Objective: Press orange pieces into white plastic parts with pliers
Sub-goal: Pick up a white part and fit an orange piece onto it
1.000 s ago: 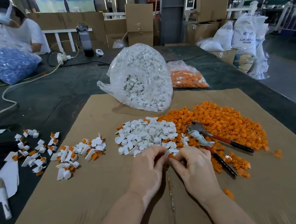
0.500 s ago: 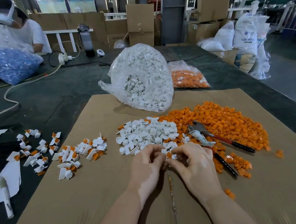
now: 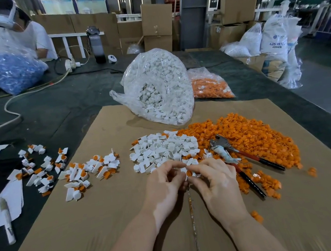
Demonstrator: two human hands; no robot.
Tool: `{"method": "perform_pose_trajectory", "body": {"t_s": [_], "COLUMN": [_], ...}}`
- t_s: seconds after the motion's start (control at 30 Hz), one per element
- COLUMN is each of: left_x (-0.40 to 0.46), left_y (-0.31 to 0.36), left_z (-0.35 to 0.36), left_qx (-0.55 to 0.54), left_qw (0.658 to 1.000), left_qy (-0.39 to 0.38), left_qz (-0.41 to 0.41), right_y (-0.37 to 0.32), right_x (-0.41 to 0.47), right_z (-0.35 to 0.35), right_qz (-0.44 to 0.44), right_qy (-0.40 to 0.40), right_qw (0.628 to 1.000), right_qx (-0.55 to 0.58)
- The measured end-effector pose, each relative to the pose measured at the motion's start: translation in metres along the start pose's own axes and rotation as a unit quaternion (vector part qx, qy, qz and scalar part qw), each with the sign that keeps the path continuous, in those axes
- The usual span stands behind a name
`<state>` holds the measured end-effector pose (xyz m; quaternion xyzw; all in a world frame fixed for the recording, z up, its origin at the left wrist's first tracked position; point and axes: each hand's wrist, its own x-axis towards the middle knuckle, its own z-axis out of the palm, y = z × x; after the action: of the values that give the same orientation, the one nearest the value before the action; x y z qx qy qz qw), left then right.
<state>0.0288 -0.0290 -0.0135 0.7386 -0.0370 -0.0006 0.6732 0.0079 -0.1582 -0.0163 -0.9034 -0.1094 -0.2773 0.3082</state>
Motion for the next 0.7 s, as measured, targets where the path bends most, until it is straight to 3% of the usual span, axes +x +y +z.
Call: {"method": "perform_pose_trajectory", "body": {"t_s": [0.7], "left_x": [0.0029], "left_y": [-0.0011], "left_z": [-0.0003], "left_qx": [0.046], "left_qw": [0.999], "left_qy": [0.013], "left_qz": [0.011], "right_y": [-0.0002], "right_x": [0.0014], "right_z": [-0.0015], "right_qz": [-0.026], "right_qy": [0.023], "right_qw": [0.998], "right_qx": [-0.057]}}
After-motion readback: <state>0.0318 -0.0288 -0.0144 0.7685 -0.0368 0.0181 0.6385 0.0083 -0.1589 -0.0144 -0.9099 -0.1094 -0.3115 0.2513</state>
